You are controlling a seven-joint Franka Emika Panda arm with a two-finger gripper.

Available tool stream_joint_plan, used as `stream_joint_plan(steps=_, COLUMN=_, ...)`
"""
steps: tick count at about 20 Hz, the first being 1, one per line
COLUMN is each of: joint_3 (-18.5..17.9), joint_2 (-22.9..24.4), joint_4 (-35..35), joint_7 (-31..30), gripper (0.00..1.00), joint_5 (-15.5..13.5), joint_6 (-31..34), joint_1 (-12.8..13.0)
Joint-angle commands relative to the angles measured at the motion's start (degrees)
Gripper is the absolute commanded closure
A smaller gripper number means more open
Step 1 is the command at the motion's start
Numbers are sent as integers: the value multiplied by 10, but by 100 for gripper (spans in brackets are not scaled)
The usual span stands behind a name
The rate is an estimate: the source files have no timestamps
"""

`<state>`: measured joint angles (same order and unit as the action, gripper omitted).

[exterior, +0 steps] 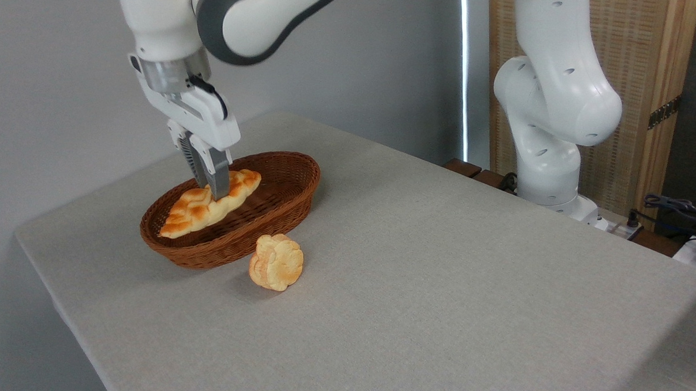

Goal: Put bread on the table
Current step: 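Carry the croissant over the basket rim and lower it onto the table, then open the gripper and raise it away from the croissant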

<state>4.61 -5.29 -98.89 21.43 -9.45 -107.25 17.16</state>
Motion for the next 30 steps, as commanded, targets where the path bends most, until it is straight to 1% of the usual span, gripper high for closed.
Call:
stream_joint_plan(steps=1, joint_3=-63, joint_2=5, joint_4=55, joint_7=40, gripper=69, joint_5=-9, joint_6=78, joint_1=3)
stream_joint_plan(steps=3, joint_3=-90, joint_2=11, joint_4=59, joint_7=75, gripper=67, joint_5=-5, joint_6=96, joint_1=3)
stream_joint_plan(steps=5, joint_3=-108, joint_2=11, joint_4=57, joint_7=113, gripper=63, joint_5=18, joint_6=97, joint_1=3)
stream_joint_plan(steps=7, joint_3=-123, joint_2=6, joint_4=54, joint_7=139, gripper=60, joint_5=43, joint_6=89, joint_1=1)
stream_joint_plan(steps=9, joint_3=-132, joint_2=4, joint_4=51, joint_7=189, gripper=59, joint_5=64, joint_6=87, joint_1=-22)
stream_joint_plan(steps=10, joint_3=-132, joint_2=3, joint_4=50, joint_7=210, gripper=57, joint_5=65, joint_6=87, joint_1=-33)
stream_joint_plan(steps=11, joint_3=-132, joint_2=-2, joint_4=48, joint_7=219, gripper=49, joint_5=66, joint_6=86, joint_1=-43)
stream_joint_plan(steps=13, joint_3=-132, joint_2=-8, joint_4=36, joint_7=218, gripper=20, joint_5=67, joint_6=72, joint_1=-45)
stream_joint_plan(steps=15, joint_3=-132, joint_2=-8, joint_4=20, joint_7=216, gripper=1, joint_5=68, joint_6=52, joint_1=-45)
stream_joint_plan(steps=27, joint_3=-127, joint_2=-5, joint_4=12, joint_7=220, gripper=0, joint_5=68, joint_6=49, joint_1=-44)
stream_joint_plan(steps=29, joint_3=-127, joint_2=6, joint_4=18, joint_7=214, gripper=0, joint_5=67, joint_6=49, joint_1=-44)
stream_joint_plan(steps=30, joint_3=-127, joint_2=21, joint_4=19, joint_7=211, gripper=0, joint_5=67, joint_6=50, joint_1=-45)
